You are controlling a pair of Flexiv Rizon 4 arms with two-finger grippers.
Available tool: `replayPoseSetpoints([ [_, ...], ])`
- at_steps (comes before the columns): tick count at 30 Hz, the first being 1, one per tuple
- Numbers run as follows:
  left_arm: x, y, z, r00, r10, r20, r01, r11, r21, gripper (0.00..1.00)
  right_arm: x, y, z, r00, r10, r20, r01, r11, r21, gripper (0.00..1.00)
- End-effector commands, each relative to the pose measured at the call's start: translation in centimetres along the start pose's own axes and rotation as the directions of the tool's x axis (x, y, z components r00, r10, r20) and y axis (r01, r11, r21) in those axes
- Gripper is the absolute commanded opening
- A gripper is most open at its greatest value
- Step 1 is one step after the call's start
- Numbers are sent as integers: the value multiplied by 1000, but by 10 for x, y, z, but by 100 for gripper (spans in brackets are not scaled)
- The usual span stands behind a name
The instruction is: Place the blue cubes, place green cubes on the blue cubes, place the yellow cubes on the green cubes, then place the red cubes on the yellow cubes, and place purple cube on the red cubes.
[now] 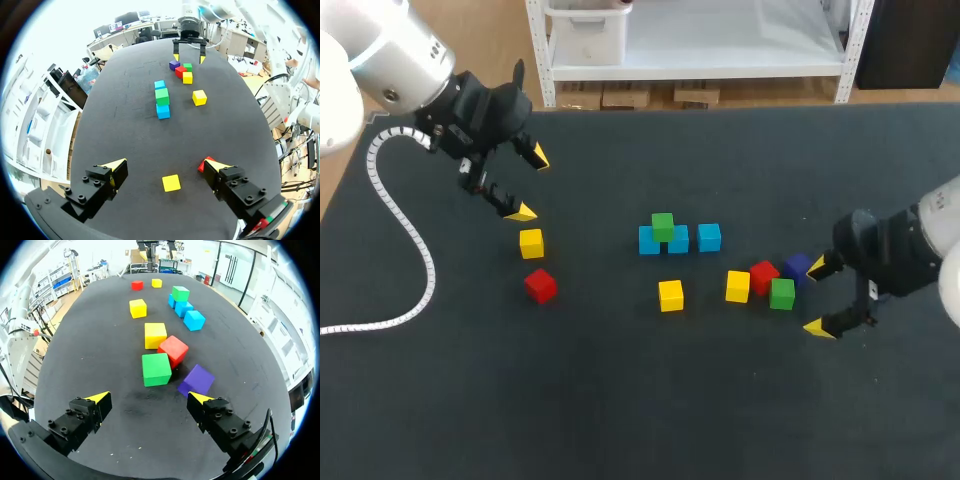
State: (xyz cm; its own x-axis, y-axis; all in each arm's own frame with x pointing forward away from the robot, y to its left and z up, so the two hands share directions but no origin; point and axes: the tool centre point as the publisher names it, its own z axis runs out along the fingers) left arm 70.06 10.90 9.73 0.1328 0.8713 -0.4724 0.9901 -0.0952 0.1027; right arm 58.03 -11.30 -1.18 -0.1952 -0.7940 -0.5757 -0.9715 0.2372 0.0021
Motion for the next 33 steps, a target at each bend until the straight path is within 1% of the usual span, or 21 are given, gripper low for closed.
replayPoseSetpoints([
  [1, 1, 1, 0, 1000, 3, 1, -3, 1000, 2, 100, -1, -12, 15, 1000, -1, 16, 2, 999, -50, 100],
  [8, 1, 1, 0, 1000, 3, 1, -3, 1000, 2, 100, -13, -17, 21, 999, -23, 31, 25, 998, -65, 100],
  [14, 1, 1, 0, 1000, 3, 1, -3, 1000, 2, 100, -26, -16, 22, 998, -45, 45, 49, 996, -78, 100],
  [19, 1, 1, 0, 1000, 3, 1, -3, 1000, 2, 100, -34, -13, 22, 997, -65, 42, 68, 994, -89, 100],
  [33, 1, 1, 0, 1000, 3, 1, -3, 1000, 2, 100, -35, -4, 19, 998, -61, 22, 63, 995, -83, 100],
])
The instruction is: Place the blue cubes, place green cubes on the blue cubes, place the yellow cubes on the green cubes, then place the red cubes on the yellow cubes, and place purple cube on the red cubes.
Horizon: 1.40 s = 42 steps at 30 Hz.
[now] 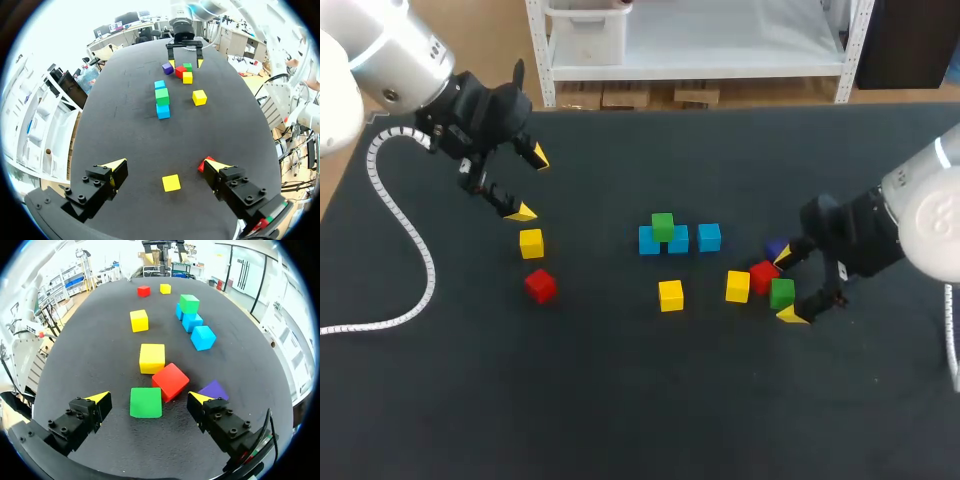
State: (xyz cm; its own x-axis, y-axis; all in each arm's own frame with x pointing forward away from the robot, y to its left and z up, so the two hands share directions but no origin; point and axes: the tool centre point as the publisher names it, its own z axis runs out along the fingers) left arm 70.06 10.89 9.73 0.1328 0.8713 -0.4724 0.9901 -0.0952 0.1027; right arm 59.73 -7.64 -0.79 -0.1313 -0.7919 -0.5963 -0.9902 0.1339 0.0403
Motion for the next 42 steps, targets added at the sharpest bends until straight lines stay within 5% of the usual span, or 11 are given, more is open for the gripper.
replayPoseSetpoints([
  [1, 1, 1, 0, 1000, 3, 1, -3, 1000, 2, 100, 0, 4, 0, 1000, 1, -6, -1, 1000, 10, 89],
  [3, 1, 1, 0, 1000, 3, 1, -3, 1000, 2, 100, 0, 5, 0, 1000, 1, -7, -1, 1000, 11, 68],
  [6, 1, 1, 0, 1000, 3, 1, -3, 1000, 2, 100, 0, 5, 0, 1000, -3, -11, 3, 1000, 12, 56],
  [17, 1, 1, 0, 1000, 3, 1, -3, 1000, 2, 100, 5, 6, -3, 1000, -2, -22, 3, 1000, 16, 65],
  [31, 1, 1, 0, 1000, 3, 1, -3, 1000, 2, 100, 3, 5, -7, 1000, -2, -18, 2, 1000, 28, 62],
  [36, 1, 1, 0, 1000, 3, 1, -3, 1000, 2, 100, 3, 5, -6, 1000, -5, -20, 5, 1000, 30, 30],
  [38, 1, 1, 0, 1000, 3, 1, -3, 1000, 2, 100, 4, 6, -7, 1000, -5, -22, 6, 999, 31, 5],
  [42, 1, 1, 0, 1000, 3, 1, -3, 1000, 2, 100, 3, 6, -12, 1000, -5, -25, 6, 999, 37, 0],
])
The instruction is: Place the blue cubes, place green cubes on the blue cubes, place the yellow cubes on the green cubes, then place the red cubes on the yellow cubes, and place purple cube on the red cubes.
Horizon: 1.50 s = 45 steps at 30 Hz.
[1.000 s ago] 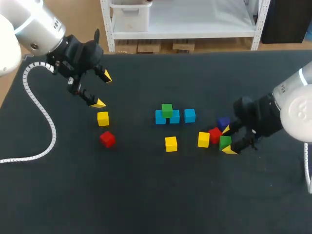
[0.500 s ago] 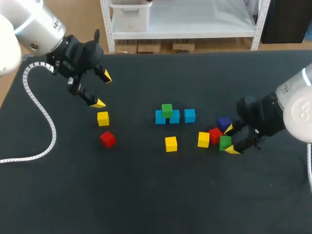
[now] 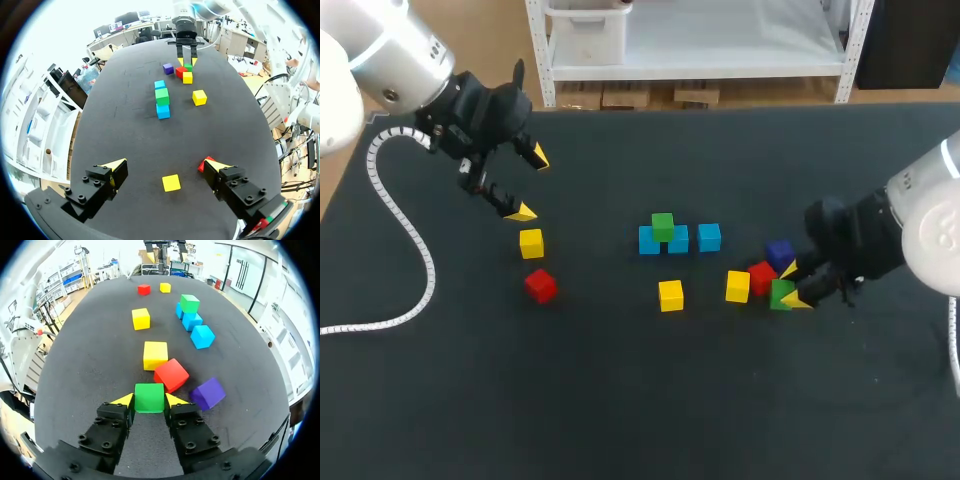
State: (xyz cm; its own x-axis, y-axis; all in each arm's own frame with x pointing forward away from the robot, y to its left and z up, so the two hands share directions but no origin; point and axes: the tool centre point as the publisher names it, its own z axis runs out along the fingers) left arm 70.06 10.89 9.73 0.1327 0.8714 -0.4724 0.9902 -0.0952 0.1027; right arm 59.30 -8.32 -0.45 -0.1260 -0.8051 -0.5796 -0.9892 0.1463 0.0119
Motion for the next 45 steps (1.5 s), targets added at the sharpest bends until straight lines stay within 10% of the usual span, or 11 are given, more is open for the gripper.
replayPoseSetpoints([
  [1, 1, 1, 0, 1000, 3, 1, -3, 1000, 2, 100, -2, 2, -7, 1000, 1, -5, -1, 1000, 9, 0],
  [20, 1, 1, 0, 1000, 3, 1, -3, 1000, 2, 100, -50, -52, -46, 997, -75, -8, 75, 997, 15, 0],
  [45, 1, 1, 0, 1000, 3, 1, -3, 1000, 2, 100, -118, -98, 22, 981, -194, -7, 193, 979, -63, 0],
])
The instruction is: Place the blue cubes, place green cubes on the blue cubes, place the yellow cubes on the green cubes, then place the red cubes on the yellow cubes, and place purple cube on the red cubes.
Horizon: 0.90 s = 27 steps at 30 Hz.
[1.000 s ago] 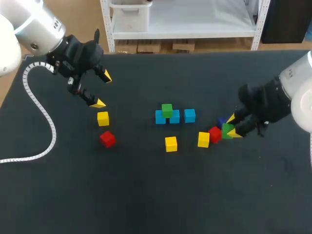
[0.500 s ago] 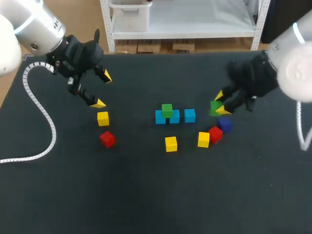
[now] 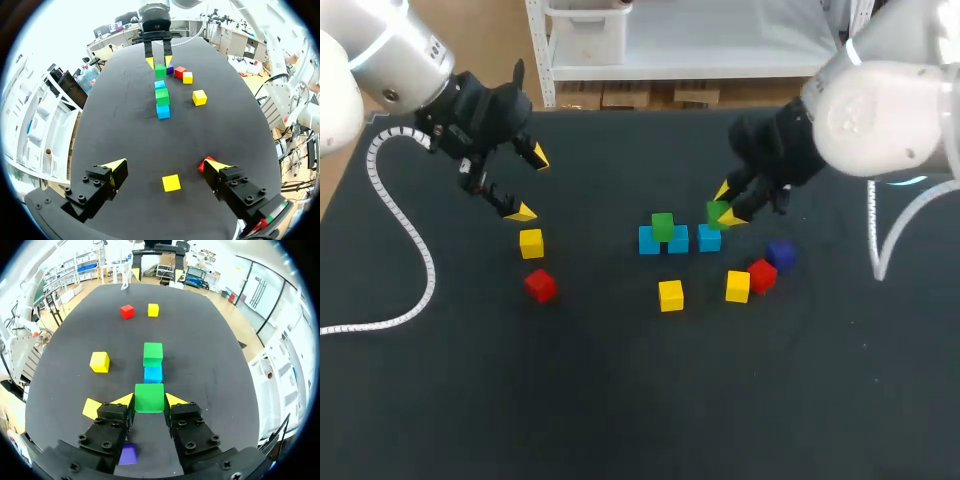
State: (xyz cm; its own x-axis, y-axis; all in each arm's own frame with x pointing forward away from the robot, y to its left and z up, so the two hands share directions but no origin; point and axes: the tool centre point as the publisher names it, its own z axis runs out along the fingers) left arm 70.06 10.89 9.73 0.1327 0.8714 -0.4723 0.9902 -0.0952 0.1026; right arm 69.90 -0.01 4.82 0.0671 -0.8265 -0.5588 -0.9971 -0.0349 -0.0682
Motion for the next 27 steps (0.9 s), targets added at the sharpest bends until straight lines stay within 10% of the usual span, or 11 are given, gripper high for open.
replayPoseSetpoints([
  [1, 1, 1, 0, 1000, 3, 1, -3, 1000, 2, 100, -8, -8, 10, 1000, -3, 10, 3, 1000, -23, 0],
  [27, 1, 1, 0, 1000, 3, 1, -3, 1000, 2, 100, -15, -3, 29, 1000, 3, 31, -2, 1000, -16, 0],
])
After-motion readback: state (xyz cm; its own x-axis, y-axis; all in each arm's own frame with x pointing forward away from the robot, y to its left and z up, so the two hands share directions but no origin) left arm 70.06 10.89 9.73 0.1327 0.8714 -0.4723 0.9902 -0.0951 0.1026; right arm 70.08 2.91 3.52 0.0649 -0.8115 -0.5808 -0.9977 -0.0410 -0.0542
